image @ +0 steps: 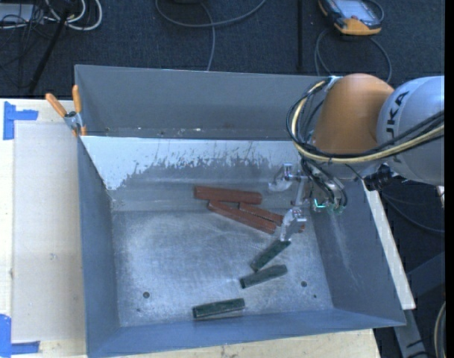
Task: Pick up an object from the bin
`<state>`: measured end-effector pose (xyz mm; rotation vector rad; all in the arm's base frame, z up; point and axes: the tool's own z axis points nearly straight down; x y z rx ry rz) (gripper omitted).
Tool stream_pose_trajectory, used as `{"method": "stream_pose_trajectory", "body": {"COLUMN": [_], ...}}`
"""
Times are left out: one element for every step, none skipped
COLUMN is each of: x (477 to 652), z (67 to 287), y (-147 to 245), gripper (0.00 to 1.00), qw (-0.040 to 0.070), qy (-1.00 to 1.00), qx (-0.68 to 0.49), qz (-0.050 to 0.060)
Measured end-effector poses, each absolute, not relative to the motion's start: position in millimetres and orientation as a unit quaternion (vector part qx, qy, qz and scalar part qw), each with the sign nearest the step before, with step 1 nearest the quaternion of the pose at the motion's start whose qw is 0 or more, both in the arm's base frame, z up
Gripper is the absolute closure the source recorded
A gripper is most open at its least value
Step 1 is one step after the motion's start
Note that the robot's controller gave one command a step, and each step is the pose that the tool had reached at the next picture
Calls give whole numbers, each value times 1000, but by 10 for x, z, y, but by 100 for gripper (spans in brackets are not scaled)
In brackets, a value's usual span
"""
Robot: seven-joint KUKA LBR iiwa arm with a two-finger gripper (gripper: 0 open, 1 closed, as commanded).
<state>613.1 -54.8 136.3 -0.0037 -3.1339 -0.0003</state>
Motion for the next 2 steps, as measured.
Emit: {"method": "stream_pose_trajectory", "body": {"x": [6147, 6121], "z": [1411, 855], "y": [-547, -438], "gripper": [0, 100], "qw": [0, -3], "qy": [-1000, -1000], "qx": [-1, -7], "qz": [0, 0]}}
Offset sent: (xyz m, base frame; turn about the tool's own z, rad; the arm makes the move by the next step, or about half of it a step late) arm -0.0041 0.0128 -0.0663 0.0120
